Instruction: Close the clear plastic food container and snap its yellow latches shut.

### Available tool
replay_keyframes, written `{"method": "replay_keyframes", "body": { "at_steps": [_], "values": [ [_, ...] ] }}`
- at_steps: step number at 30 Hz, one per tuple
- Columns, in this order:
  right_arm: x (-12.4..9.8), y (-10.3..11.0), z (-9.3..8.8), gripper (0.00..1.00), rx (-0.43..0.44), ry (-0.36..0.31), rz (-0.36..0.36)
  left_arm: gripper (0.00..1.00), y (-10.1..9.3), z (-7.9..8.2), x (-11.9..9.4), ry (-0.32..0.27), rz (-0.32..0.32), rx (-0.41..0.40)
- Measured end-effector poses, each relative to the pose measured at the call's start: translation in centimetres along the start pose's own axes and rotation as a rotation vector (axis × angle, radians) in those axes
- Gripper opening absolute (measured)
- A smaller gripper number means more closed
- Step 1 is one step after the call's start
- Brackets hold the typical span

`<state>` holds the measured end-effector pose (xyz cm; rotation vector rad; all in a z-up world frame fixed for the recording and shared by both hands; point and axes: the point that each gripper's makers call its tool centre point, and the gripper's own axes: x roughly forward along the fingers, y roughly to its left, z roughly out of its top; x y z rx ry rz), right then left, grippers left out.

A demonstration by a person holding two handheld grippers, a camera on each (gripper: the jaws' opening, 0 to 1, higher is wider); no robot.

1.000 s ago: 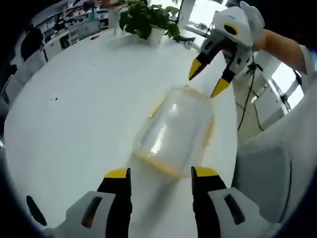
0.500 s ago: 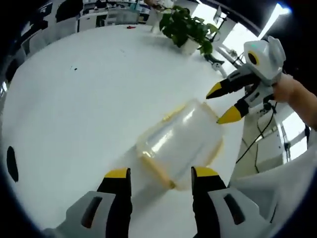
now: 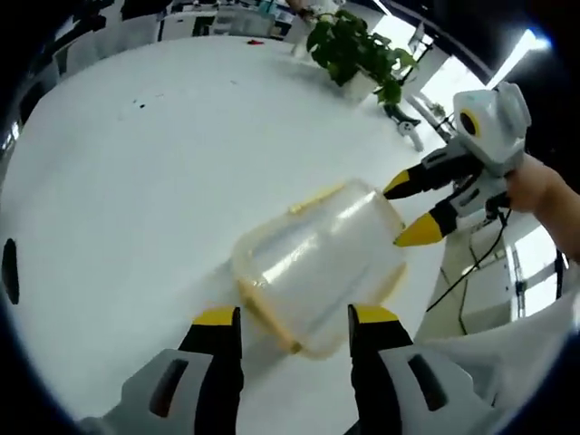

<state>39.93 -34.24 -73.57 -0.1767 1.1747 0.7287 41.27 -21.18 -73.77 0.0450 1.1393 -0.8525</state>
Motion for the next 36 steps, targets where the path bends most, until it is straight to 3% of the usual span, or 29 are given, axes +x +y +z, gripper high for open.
{"method": "replay_keyframes", "body": {
  "at_steps": [7,17,20,22,24,29,30,36],
  "values": [
    [0.0,0.1,-0.1,0.37,0.027,-0.006,0.017,0.43,-0.1,-0.1,0.1,0.008,0.004,-0.006],
    [0.2,0.2,-0.2,0.35,0.020,0.044,0.005,0.42,-0.4,0.1,0.4,0.030,0.006,-0.004],
    [0.2,0.2,-0.1,0.35,0.011,0.051,0.004,0.41,-0.4,0.1,0.7,0.034,-0.012,-0.040],
    [0.4,0.2,-0.1,0.35,0.004,0.062,0.003,0.41,-0.8,0.3,0.9,0.014,-0.045,-0.116],
    [0.4,0.2,0.1,0.35,-0.005,0.071,0.006,0.43,-0.7,0.4,0.4,-0.001,-0.058,-0.093],
    [0.4,0.1,0.0,0.34,-0.005,0.092,0.031,0.43,-0.7,0.5,1.5,-0.001,-0.055,-0.078],
    [0.6,1.2,-0.2,0.34,-0.030,0.112,0.082,0.43,-0.7,0.2,1.5,0.009,-0.055,-0.079],
    [0.2,0.6,-0.4,0.34,-0.009,0.106,0.085,0.44,-0.7,0.1,1.4,0.015,-0.065,-0.076]
  ]
}}
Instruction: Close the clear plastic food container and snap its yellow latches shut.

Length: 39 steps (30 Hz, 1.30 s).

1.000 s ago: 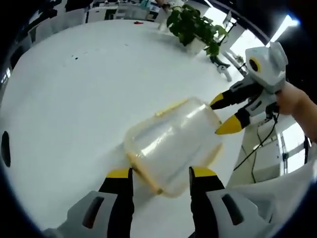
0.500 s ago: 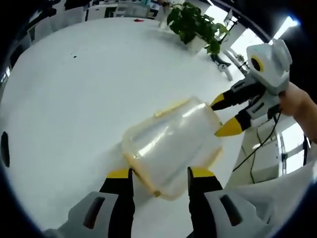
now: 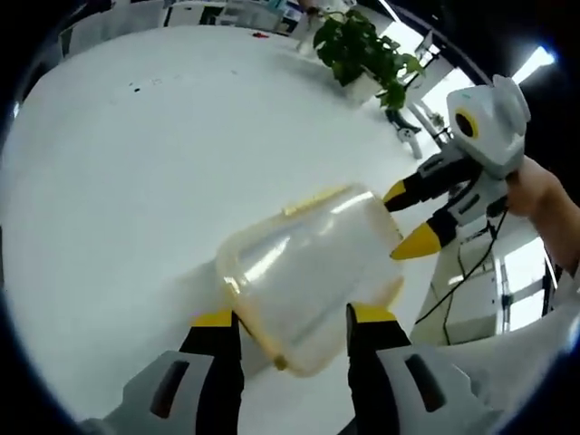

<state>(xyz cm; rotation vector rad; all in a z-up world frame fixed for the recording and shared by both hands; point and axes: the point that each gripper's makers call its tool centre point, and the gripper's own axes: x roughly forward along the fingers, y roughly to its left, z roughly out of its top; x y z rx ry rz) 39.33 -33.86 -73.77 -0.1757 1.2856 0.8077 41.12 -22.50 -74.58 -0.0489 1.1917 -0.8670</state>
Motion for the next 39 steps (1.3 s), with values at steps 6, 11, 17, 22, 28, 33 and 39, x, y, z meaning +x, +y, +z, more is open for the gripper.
{"method": "replay_keyframes", "body": {
  "at_steps": [6,11,17,22,28,33,39],
  "values": [
    [-0.1,-0.3,0.0,0.36,0.004,-0.036,-0.018,0.45,0.1,0.1,-0.1,-0.006,-0.004,-0.019],
    [-0.4,-0.2,0.1,0.35,-0.039,-0.040,-0.059,0.48,0.1,0.5,-0.2,-0.014,0.008,0.041],
    [-0.5,-0.1,0.1,0.36,-0.127,-0.019,-0.095,0.49,0.2,0.5,-0.3,-0.014,0.021,0.082],
    [-0.9,-0.2,0.2,0.36,-0.161,-0.026,-0.103,0.59,0.8,0.2,-0.8,-0.011,0.060,0.135],
    [-1.6,-0.3,1.0,0.35,-0.178,-0.063,-0.121,0.60,0.7,0.3,-1.6,-0.021,0.064,0.199],
    [-1.9,-0.3,1.0,0.44,-0.225,-0.067,-0.136,0.63,0.4,0.3,-2.0,-0.019,0.073,0.270],
    [-2.4,0.0,1.0,0.61,-0.275,-0.089,-0.123,0.67,0.6,-0.1,-2.6,0.006,0.092,0.371]
  ]
}}
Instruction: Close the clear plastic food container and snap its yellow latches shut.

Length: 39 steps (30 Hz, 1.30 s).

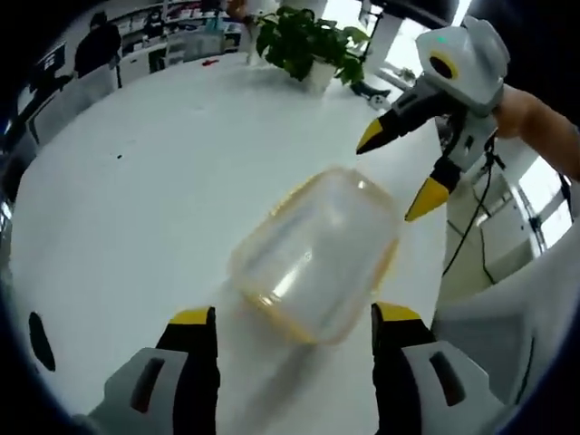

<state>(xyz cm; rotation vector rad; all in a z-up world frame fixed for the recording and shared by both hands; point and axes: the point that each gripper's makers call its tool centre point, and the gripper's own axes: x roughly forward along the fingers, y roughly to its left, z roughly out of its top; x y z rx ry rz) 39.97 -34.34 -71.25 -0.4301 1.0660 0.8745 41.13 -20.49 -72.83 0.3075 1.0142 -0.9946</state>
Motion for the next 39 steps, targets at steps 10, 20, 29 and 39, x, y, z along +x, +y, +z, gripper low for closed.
{"method": "replay_keyframes", "body": {
  "at_steps": [10,20,29,39],
  "values": [
    [-1.3,0.8,2.0,0.58,-0.216,-0.165,0.055,0.53,0.9,1.4,-1.3,-0.036,0.045,0.192],
    [-1.7,1.0,3.5,0.41,-0.293,-0.273,0.107,0.37,-0.8,4.1,-1.6,-0.153,-0.024,0.291],
    [-0.9,2.1,4.6,0.36,-0.356,-0.276,0.129,0.30,-2.7,5.1,-0.7,-0.184,-0.097,0.338],
    [0.2,3.0,6.3,0.25,-0.425,-0.282,0.155,0.26,-4.0,6.1,0.9,-0.187,-0.137,0.391]
  ]
}}
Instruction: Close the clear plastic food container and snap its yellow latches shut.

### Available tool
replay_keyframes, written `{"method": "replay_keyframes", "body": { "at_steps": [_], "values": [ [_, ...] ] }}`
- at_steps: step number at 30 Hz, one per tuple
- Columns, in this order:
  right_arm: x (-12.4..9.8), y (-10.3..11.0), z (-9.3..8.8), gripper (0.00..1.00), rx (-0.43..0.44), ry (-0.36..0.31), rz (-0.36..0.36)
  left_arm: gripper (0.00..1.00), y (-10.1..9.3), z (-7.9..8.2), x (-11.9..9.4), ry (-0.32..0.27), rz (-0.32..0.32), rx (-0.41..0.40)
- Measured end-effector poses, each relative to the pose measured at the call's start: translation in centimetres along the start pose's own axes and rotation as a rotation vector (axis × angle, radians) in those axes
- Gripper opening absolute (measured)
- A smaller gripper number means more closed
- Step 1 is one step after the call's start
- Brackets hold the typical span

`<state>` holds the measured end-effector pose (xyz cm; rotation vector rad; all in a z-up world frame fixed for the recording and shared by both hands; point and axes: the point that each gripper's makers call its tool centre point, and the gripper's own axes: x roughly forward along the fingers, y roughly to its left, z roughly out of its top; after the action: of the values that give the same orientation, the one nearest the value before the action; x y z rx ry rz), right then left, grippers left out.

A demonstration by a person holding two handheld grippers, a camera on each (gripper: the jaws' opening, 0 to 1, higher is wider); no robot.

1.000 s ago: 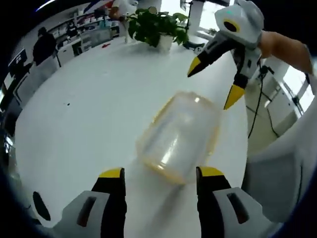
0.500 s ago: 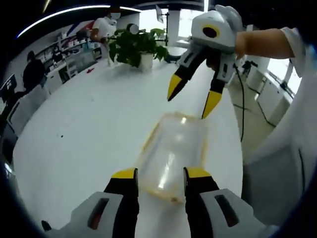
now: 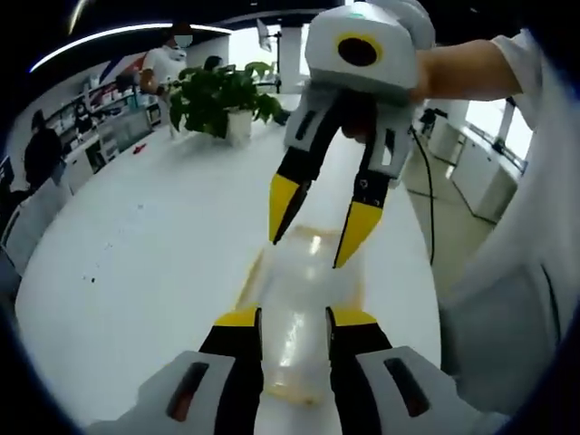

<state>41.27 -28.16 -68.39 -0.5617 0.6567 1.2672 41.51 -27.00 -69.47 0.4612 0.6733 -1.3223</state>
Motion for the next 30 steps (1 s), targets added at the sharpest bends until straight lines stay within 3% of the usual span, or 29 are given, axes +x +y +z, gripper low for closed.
{"method": "replay_keyframes", "body": {
  "at_steps": [7,16,20,22,26,30],
  "values": [
    [1.1,-0.1,-0.7,0.28,-0.019,0.041,0.018,0.24,-1.0,-0.1,1.1,0.022,-0.031,0.023],
    [2.1,-0.3,-0.6,0.29,-0.019,0.064,0.045,0.29,-2.4,-0.2,1.9,0.040,-0.056,0.059],
    [2.6,-0.1,-0.6,0.29,-0.039,0.079,0.051,0.42,-2.9,-1.0,2.1,0.067,-0.060,0.065],
    [2.7,-0.1,-0.7,0.33,-0.039,0.083,0.057,0.49,-3.3,-1.0,2.2,0.061,-0.062,0.083],
    [3.2,-0.8,-1.2,0.54,-0.075,0.122,0.029,0.56,-3.5,-1.1,2.2,0.079,-0.058,0.138],
    [3.4,-0.7,-1.5,0.53,-0.058,0.131,0.048,0.58,-3.3,-1.0,2.3,0.080,-0.042,0.163]
  ]
}}
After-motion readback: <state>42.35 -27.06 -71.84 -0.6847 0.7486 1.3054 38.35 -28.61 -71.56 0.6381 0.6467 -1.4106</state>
